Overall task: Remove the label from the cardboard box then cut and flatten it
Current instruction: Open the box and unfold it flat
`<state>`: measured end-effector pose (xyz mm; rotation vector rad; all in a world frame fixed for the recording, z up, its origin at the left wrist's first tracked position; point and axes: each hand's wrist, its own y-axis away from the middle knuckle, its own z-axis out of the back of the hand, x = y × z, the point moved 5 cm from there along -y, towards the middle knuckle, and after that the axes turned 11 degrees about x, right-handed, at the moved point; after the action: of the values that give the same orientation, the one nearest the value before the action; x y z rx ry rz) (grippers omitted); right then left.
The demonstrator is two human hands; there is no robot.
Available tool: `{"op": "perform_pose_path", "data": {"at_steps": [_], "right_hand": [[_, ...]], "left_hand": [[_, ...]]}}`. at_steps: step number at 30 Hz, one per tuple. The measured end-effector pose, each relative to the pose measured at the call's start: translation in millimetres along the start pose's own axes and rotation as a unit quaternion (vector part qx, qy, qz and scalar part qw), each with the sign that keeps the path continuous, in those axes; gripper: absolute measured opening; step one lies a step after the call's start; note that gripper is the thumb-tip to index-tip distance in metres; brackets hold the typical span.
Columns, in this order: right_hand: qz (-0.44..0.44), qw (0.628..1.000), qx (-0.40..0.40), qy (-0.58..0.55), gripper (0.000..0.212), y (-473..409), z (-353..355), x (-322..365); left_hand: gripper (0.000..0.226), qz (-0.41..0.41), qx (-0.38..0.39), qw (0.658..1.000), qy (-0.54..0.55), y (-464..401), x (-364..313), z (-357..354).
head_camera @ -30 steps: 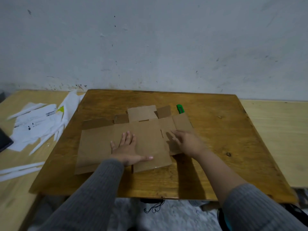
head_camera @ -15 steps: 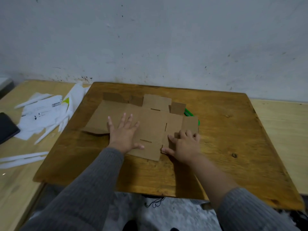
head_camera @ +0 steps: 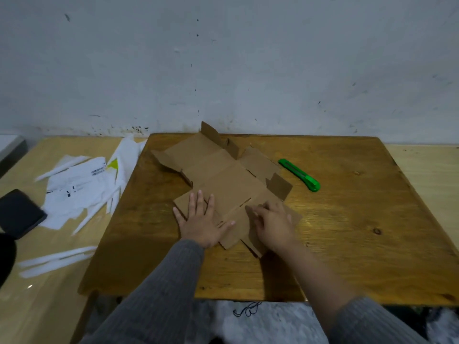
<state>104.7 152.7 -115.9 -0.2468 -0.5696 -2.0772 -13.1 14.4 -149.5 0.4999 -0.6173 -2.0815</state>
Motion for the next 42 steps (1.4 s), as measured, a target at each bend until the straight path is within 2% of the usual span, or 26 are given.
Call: {"op": "perform_pose_path", "data": {"at_steps": [3, 5, 7, 9, 14, 17, 22, 25, 31, 34, 37, 40, 42], "right_hand": [[-0.075, 0.99, -0.12, -0.016, 0.055, 1, 15, -23], [-0.129, 0.976, -0.161, -0.064, 0.068, 1, 23, -38], [-0.155, 0.968, -0.15, -0.126, 0.079, -6, 25, -51], [-0.153, 0.967, -0.104, -0.177, 0.086, -16, 24, -56], [-0.103, 0.967, 0.001, -0.232, 0.086, -28, 19, -34], [-0.095, 0.96, 0.003, -0.263, 0.076, -29, 12, -24], [-0.03, 0.959, -0.06, -0.275, 0.062, -12, 9, -13], [0.01, 0.973, -0.036, -0.23, 0.057, 1, 4, -3], [0.097, 0.983, 0.118, -0.098, 0.05, 11, -4, 4], [0.127, 0.976, 0.176, -0.012, 0.05, 6, -10, 1], [0.167, 0.964, 0.2, 0.06, 0.05, 1, -10, -5], [0.194, 0.953, 0.211, 0.102, 0.051, -3, -7, -9], [0.22, 0.942, 0.206, 0.149, 0.051, -6, -7, -11]], "left_hand": [[0.102, -0.024, -0.013, 1.0, -0.009, -6, 6, -1], [0.102, -0.035, -0.01, 0.999, -0.017, -11, 12, 2], [0.102, -0.042, -0.011, 0.999, -0.027, -14, 21, 3], [0.102, -0.052, -0.018, 0.998, -0.033, -14, 31, 4], [0.103, -0.087, -0.038, 0.995, -0.04, -2, 53, 1], [0.109, -0.099, -0.038, 0.993, -0.048, 6, 63, -5], [0.109, -0.109, -0.045, 0.992, -0.049, 20, 70, -12], [0.113, -0.115, -0.065, 0.99, -0.047, 24, 66, -18], [0.117, -0.089, -0.093, 0.992, -0.015, 34, 55, -20], [0.114, 0.006, -0.155, 0.988, 0.02, 45, 54, -29], [0.114, 0.092, -0.179, 0.975, 0.097, 59, 49, -44], [0.113, 0.151, -0.19, 0.946, 0.215, 68, 43, -55], [0.112, 0.166, -0.191, 0.935, 0.246, 71, 38, -61]]}}
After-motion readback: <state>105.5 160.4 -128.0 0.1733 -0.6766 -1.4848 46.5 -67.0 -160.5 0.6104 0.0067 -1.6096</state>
